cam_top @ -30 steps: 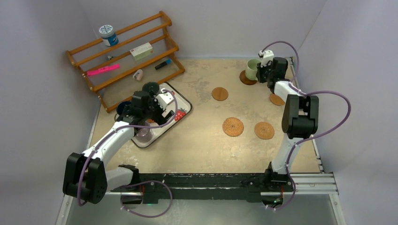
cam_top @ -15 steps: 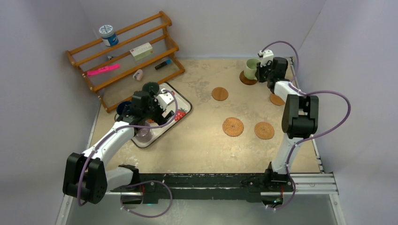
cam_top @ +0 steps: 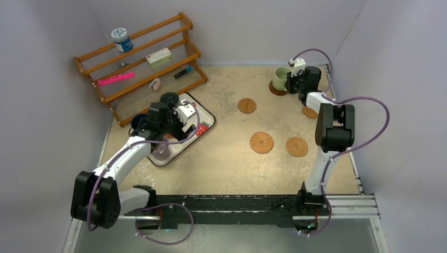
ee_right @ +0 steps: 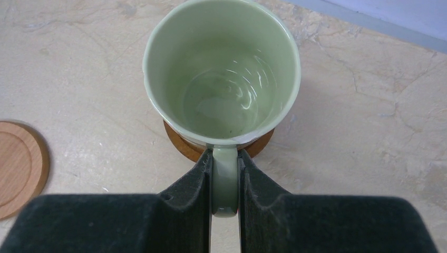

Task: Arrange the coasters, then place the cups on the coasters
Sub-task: Place the cup on the coaster.

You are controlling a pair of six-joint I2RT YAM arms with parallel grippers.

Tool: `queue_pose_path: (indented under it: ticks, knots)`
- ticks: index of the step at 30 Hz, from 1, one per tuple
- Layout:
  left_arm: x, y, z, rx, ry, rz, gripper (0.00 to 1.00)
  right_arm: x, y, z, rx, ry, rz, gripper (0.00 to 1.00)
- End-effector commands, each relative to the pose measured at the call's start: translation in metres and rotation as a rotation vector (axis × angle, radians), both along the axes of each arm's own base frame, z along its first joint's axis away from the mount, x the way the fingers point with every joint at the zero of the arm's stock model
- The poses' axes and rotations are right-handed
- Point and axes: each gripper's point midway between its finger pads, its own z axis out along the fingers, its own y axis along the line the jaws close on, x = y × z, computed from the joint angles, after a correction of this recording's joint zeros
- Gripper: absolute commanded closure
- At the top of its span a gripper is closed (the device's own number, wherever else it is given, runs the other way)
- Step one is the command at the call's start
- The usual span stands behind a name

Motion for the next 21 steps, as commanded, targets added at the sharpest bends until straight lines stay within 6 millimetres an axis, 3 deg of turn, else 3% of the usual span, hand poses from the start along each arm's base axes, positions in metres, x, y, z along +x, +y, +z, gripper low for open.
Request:
queue_pose_path:
  ticks: [1,11,19,21]
  knots:
    - [0.005,0.001,0.003,-0.006,-0.011,0.002,0.0,0.026,0.006,0.061,0.012,-0.192,0.024,1.0]
    - [0.005,0.001,0.003,-0.01,-0.01,0.004,0.0,0.026,0.007,0.046,0.017,-0.155,0.023,1.0]
    - [0.005,0.0,0.005,-0.012,-0.012,0.003,0.0,0.023,0.007,0.049,0.018,-0.153,0.027,1.0]
    - [0.005,0.001,0.005,-0.012,-0.013,0.004,0.0,0.023,0.008,0.048,0.018,-0.148,0.03,0.96]
